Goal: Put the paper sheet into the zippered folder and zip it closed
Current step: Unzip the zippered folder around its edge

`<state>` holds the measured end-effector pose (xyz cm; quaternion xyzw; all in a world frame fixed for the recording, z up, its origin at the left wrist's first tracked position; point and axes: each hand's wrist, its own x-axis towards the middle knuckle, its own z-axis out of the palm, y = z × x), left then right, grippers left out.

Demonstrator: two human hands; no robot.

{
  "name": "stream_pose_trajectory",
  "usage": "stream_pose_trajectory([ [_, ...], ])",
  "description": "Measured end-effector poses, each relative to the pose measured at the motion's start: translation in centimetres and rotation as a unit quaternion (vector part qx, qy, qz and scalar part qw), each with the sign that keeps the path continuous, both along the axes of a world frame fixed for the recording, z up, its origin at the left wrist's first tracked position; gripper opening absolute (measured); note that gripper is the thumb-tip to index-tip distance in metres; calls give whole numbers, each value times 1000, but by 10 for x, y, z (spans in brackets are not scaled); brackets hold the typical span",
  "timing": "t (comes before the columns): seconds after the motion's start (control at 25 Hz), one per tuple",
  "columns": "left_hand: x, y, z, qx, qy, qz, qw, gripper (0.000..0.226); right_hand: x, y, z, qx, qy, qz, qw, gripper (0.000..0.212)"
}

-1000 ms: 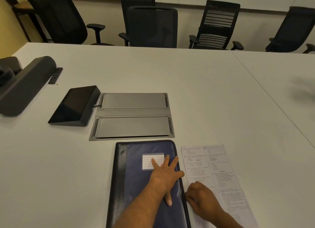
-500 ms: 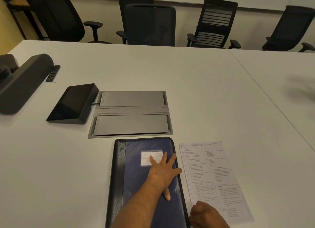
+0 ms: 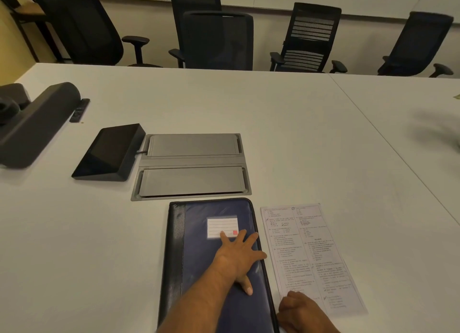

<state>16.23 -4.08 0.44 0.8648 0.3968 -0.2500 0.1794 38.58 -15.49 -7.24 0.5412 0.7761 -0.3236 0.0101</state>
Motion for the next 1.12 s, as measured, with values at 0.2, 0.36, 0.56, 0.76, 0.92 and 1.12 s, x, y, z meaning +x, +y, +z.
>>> stream_pose_trajectory([
  [0.2, 4, -34, 2, -24, 15, -15, 999, 117, -1, -8, 11, 167, 1, 104, 980, 18],
  [0.36, 3, -61, -2, -27, 2, -23, 999, 120, -12, -17, 26, 194, -28, 102, 975, 4],
  [0.56, 2, -85, -3, -31, 2, -26, 999, 122, -19, -24, 42, 200, -64, 62, 976, 8],
  [0.76, 1, -104, -3, -32, 3, -13, 999, 124, -21, -28, 41, 166, -56, 27, 984, 30],
  [0.92, 4, -116, -2, -21, 22, -6, 1000, 127, -22, -31, 37, 179, -54, 13, 982, 32],
  [1.12, 7, -122, -2, -12, 36, 9, 999, 127, -20, -40, 34, 168, -52, 19, 984, 33],
])
